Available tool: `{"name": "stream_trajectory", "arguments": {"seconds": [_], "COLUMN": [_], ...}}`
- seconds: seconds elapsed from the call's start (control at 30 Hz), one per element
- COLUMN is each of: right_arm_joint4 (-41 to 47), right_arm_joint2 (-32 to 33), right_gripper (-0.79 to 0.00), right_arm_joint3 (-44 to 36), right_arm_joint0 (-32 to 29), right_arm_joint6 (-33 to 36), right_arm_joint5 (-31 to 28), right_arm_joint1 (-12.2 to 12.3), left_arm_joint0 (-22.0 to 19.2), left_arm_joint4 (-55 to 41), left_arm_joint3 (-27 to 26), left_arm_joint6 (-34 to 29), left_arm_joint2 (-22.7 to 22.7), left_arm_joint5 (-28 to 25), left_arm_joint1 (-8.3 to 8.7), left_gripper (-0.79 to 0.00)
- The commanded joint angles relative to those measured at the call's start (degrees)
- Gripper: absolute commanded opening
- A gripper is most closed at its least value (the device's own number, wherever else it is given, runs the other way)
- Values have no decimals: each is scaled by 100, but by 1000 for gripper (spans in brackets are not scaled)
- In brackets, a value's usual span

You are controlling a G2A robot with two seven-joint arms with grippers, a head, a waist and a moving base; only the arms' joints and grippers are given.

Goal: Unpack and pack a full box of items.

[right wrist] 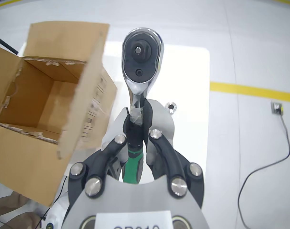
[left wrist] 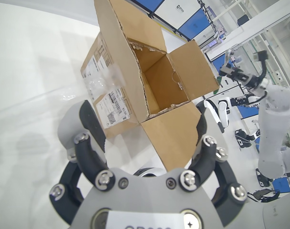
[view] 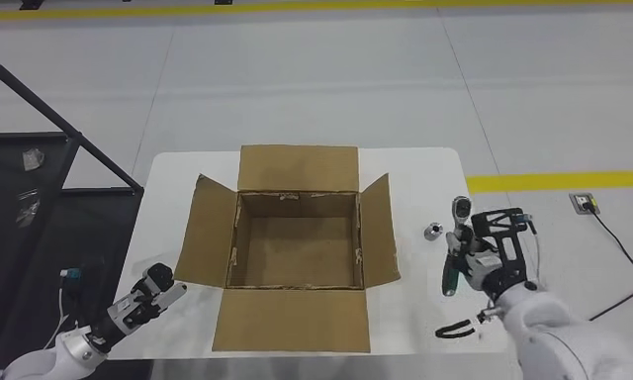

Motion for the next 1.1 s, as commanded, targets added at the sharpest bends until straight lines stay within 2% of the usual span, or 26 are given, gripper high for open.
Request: {"name": "stream_trajectory", "arguments": {"seconds": [0.0,0.13,0.3,0.67,0.7,0.8,0.83,0.97,1.07], "right_arm_joint4": [306,219,-131,-168,-142,-107,-102,-48,-25], "right_arm_joint2": [182,240,117,85,85,81,82,72,87], "right_gripper": [-785,-785,-785,-785,-754,-754,-739,-508,-459], "right_arm_joint3": [698,1956,3357,4704,4789,5031,5101,5255,5249], "right_arm_joint0": [153,680,1288,1824,1862,1967,1995,2065,2073], "right_arm_joint6": [-44,133,-71,-446,-457,-499,-522,-574,-593], "right_arm_joint5": [-120,-109,139,181,163,138,139,130,132], "right_arm_joint1": [28,90,145,245,255,283,293,328,358], "left_arm_joint0": [0,0,0,0,0,0,0,0,0], "left_arm_joint4": [0,0,0,0,0,0,0,0,0], "left_arm_joint3": [0,0,0,0,0,0,0,0,0], "left_arm_joint6": [0,0,0,0,0,0,0,0,0], "left_arm_joint2": [0,0,0,0,0,0,0,0,0], "left_arm_joint5": [0,0,0,0,0,0,0,0,0], "left_arm_joint1": [0,0,0,0,0,0,0,0,0], "left_gripper": [0,0,0,0,0,0,0,0,0]}}
